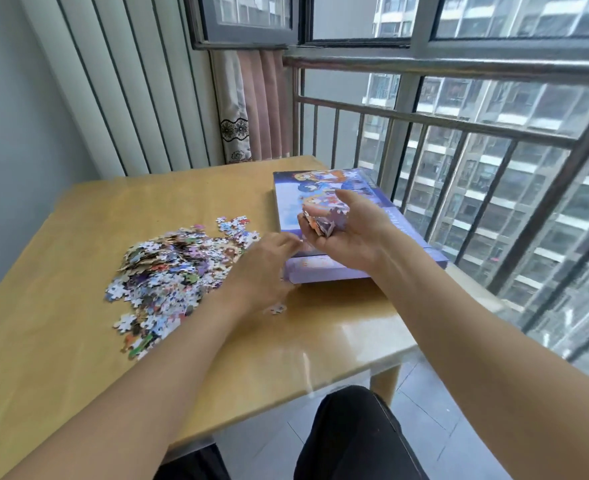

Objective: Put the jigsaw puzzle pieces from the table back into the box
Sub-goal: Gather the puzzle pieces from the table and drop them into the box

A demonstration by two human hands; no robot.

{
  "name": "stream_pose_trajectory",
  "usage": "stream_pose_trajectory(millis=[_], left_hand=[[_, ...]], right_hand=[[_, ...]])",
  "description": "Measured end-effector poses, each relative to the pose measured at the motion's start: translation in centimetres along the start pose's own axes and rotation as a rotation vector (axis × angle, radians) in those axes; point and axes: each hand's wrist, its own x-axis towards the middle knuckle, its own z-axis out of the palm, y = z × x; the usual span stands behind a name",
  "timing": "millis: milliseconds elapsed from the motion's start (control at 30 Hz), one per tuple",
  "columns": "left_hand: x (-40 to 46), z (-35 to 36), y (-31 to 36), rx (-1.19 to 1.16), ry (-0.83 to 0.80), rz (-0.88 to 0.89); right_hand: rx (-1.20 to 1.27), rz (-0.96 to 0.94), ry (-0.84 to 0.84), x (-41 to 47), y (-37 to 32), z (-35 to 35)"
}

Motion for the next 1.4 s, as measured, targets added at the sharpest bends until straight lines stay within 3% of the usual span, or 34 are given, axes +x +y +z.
stream_pose_trajectory(millis=[200,367,567,733,1067,1200,1400], left_hand=[[2.8,0.1,1.0,-0.177,0.133,-0.191],[5.7,-1.7,2.0,-0.192,0.236,-0.279],[8.7,-4.1,2.5,-0.244,0.386,-0.318],[9.5,-5.1,2.8,-0.344,0.384,-0.333],[10.5,-7.9,3.3,-0.428,0.35,-0.27],[10.4,-8.3,3.4,-0.45,0.36,-0.245],[10.1,-8.3,3.3,-0.598,0.42,-0.323]], right_hand=[[0.105,-0.073,-0.019,-1.8,-2.3,-1.2],[0.178,-0.146,-0.016,-3.7,-2.7,-1.2],[0.308,-0.162,0.154,-3.7,-2.7,-4.0],[0.311,-0.242,0.162,-2.7,-5.5,-3.2],[0.353,-0.243,0.005,0.8,-8.4,-1.1],[0.176,-0.234,0.039,1.0,-9.0,-0.6],[-0.556,-0.456,0.402,0.3,-9.0,-1.6]])
